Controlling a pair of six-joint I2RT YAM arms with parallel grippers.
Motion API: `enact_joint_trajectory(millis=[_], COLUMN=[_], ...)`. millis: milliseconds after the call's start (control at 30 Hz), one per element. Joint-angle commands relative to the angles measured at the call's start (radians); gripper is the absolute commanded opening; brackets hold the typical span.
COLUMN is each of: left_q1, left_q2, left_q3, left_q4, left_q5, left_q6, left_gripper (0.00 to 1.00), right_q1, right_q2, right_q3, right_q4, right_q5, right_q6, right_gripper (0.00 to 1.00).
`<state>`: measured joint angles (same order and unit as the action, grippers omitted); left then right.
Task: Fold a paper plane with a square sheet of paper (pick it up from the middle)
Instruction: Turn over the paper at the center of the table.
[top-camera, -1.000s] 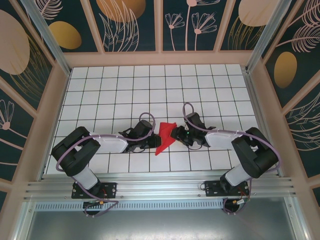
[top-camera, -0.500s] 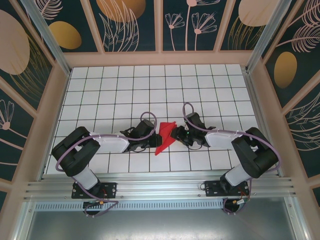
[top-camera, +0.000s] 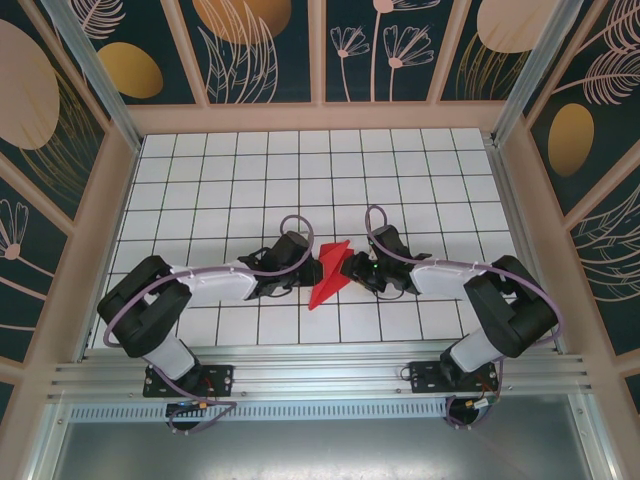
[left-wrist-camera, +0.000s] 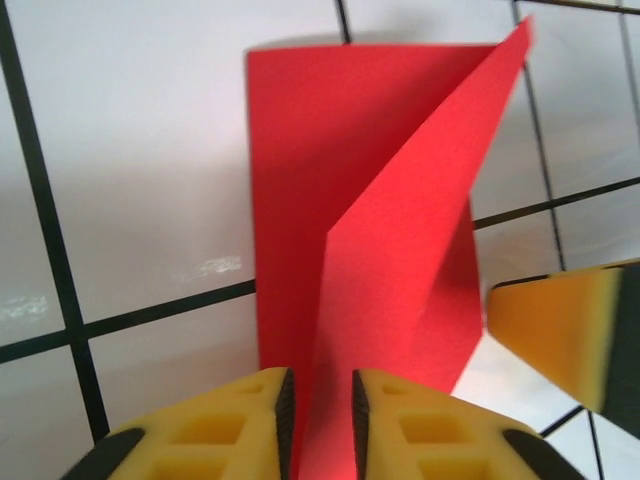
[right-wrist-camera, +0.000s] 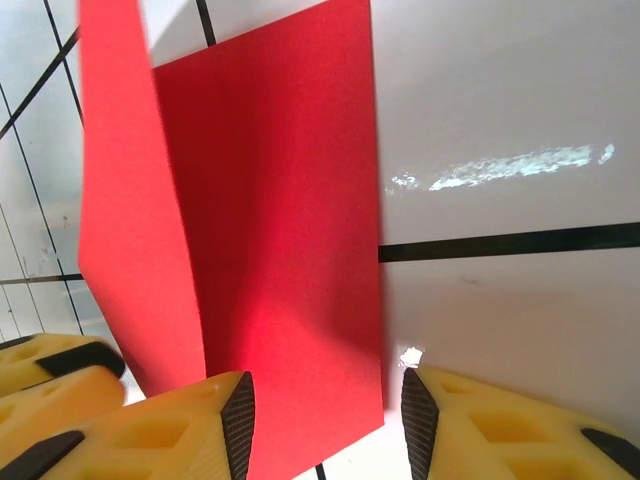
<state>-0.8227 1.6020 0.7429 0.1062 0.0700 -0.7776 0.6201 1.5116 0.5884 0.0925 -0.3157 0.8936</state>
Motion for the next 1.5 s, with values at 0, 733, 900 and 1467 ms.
enact_joint_trajectory(millis=[0,733,900,1467], left_q1=[0.01,0.027,0.028,0.028], left_q2=[-0.035,0.14,0.163,0.157], left_q3=[0.029,0.053,0.039,0.012], left_q4=[-0.002,-0.001,0.014,0.021], left_q5=[0.028,0.038,0.047,0.065], left_q6=[0.003,0.001,0.004,0.001], left_gripper=[0.14,0.0,0.0,0.0], right_q1=[0.008,0.005,0.006,0.004], right_q2=[-0.028,-0.024,-0.017,0.016], right_q3=[-0.001,0.01,0.005,-0.004], right_q4=[-0.013,-0.002,0.008,0.053], right_q5=[-0.01,-0.011,-0.014,-0.029], right_q6=[0.002,0.022,0.036,0.098], right_gripper=[0.46,0.5,0.5,0.51])
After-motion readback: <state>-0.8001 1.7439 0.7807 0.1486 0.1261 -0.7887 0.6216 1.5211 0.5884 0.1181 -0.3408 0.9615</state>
